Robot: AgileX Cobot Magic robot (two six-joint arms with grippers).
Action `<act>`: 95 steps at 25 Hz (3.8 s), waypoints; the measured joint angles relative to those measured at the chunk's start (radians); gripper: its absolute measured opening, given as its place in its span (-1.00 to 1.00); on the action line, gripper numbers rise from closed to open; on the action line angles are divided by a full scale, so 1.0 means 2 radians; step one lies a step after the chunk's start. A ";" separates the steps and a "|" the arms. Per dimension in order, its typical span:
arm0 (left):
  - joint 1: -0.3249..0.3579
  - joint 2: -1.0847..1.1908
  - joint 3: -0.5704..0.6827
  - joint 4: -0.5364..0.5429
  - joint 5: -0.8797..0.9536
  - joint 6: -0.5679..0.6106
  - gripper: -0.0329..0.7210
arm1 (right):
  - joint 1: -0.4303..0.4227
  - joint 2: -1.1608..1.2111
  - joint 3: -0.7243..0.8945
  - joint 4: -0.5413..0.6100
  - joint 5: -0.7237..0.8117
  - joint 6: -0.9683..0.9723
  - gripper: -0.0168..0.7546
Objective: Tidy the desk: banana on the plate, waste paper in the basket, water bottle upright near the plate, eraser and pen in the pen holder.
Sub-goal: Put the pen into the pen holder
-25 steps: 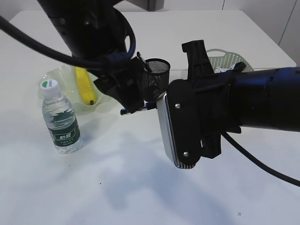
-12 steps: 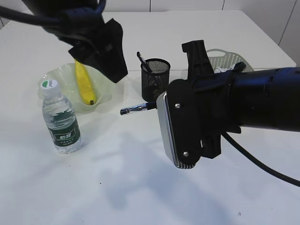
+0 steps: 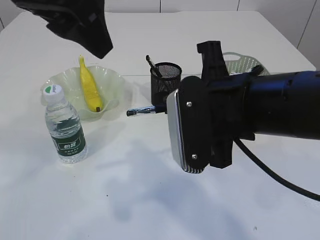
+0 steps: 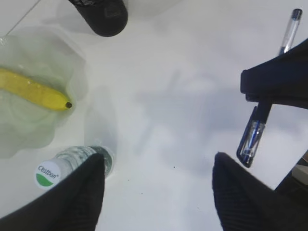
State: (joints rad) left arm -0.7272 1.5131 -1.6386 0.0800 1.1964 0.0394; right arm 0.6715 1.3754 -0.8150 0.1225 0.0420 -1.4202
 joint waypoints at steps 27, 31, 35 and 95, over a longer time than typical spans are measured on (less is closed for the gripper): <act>0.079 -0.076 0.153 0.056 -0.099 -0.119 0.33 | -0.035 0.000 0.000 0.268 -0.132 0.107 -0.84; 0.079 -0.094 0.192 0.066 -0.113 -0.160 0.32 | -0.035 0.000 0.000 0.269 -0.137 0.140 -0.84; 0.090 -0.104 0.205 0.077 -0.117 -0.192 0.32 | -0.035 0.006 -0.008 0.269 -0.144 0.176 -0.84; 0.286 -0.141 0.303 0.079 -0.145 -0.199 0.24 | -0.222 0.307 -0.276 -0.296 -0.304 0.891 -0.84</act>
State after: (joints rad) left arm -0.1542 1.2318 -1.0336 0.2376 0.9069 -0.3578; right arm 0.2279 1.9901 -1.3661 -0.4700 -0.5662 0.3627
